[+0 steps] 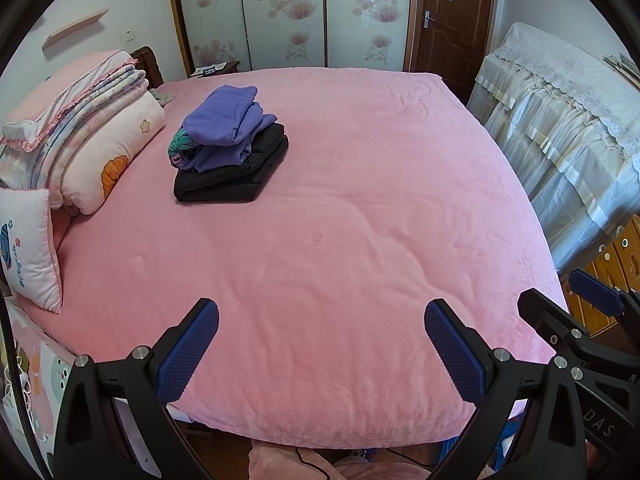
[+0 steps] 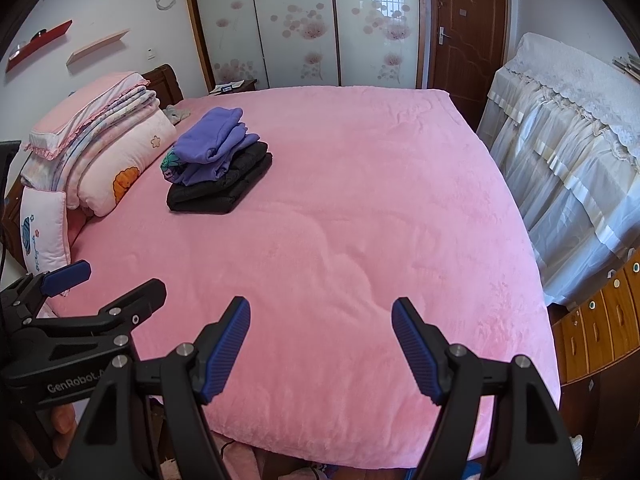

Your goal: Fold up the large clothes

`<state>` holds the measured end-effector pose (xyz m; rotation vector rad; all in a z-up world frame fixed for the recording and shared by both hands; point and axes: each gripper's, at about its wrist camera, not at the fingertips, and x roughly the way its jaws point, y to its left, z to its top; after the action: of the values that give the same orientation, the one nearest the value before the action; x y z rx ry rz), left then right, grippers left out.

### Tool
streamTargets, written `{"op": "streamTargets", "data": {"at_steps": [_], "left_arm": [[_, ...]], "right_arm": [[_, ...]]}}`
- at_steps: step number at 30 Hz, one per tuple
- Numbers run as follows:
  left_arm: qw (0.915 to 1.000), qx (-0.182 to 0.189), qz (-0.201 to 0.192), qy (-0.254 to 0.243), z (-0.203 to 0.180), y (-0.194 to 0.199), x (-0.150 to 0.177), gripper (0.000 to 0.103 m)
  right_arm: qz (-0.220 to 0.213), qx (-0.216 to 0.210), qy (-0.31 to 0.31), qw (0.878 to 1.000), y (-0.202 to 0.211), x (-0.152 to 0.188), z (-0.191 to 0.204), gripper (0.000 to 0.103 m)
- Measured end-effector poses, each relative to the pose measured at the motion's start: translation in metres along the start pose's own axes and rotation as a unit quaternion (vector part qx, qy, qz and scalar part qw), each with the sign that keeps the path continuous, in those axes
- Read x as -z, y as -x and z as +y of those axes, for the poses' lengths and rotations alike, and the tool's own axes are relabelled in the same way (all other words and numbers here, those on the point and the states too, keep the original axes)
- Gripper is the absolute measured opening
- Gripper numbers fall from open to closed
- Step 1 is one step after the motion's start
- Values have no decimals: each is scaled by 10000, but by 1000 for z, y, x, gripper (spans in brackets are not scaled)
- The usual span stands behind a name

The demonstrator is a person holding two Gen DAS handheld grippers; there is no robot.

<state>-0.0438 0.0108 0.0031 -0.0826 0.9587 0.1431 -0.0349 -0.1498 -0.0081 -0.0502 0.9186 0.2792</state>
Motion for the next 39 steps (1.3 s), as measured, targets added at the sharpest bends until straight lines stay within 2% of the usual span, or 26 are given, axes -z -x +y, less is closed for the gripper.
{"op": "streamTargets", "data": {"at_steps": [39], "left_arm": [[10000,-21,55,34,-7,5,7,102]], "right_arm": [[20,-54,-13,10000,2,4,-5,74]]}}
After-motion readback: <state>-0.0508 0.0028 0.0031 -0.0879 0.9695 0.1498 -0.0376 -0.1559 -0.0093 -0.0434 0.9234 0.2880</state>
